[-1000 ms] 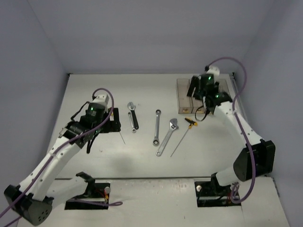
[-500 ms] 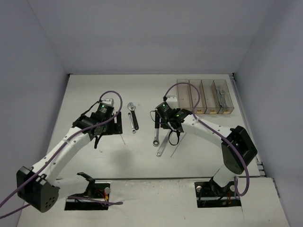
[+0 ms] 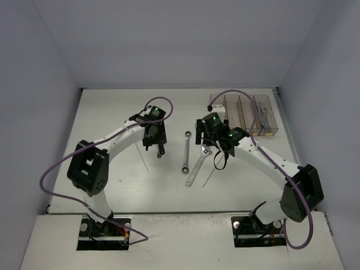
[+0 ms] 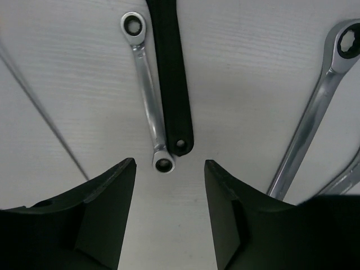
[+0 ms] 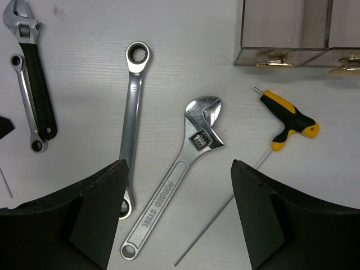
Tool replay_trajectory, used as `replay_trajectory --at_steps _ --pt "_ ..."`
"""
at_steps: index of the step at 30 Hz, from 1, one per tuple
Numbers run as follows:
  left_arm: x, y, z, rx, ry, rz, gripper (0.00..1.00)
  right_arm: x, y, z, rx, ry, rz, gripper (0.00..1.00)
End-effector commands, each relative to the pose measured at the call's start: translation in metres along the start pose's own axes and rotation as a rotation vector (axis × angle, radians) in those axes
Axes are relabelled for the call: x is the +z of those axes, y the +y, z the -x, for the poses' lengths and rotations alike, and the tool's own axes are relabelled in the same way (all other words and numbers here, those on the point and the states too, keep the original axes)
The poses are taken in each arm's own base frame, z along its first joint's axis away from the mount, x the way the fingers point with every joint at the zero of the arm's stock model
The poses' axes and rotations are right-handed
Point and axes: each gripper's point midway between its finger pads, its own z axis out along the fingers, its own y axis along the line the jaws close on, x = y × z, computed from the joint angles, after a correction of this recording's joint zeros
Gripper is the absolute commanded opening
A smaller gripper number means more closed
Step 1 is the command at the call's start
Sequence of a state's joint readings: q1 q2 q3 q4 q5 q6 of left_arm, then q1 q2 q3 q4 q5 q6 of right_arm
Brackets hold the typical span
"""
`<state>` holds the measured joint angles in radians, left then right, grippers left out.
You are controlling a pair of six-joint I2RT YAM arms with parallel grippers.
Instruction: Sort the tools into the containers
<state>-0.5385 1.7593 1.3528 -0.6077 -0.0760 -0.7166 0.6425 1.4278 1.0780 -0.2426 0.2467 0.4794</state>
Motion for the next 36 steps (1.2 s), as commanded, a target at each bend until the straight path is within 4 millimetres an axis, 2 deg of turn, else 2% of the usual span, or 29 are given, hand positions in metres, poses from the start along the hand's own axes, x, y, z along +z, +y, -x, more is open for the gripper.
replay_trajectory --at_steps 1,6,10,18,33,36 --pt "0.015 -0.034 0.03 -0.063 -0.065 -0.028 0.47 -0.021 -0.008 0.005 -0.007 -0.041 0.055 0.71" --pt "0.036 -0.043 0.041 -0.066 -0.071 -0.003 0.43 -0.025 -0.016 -0.004 -0.036 -0.03 0.07 0.72" --pt "0.045 -0.04 0.044 -0.067 -0.066 0.036 0.42 -0.029 -0.019 -0.01 -0.025 -0.024 0.085 0.72" --pt "0.057 -0.028 0.044 -0.065 -0.07 0.104 0.42 -0.03 -0.024 -0.02 -0.019 -0.008 0.091 0.73" --pt "0.071 -0.011 0.041 -0.074 -0.052 0.162 0.43 -0.027 -0.023 -0.026 -0.021 0.01 0.093 0.73" --pt "0.068 -0.01 0.043 -0.081 -0.06 0.163 0.44 -0.026 -0.023 -0.026 -0.024 0.013 0.095 0.73"
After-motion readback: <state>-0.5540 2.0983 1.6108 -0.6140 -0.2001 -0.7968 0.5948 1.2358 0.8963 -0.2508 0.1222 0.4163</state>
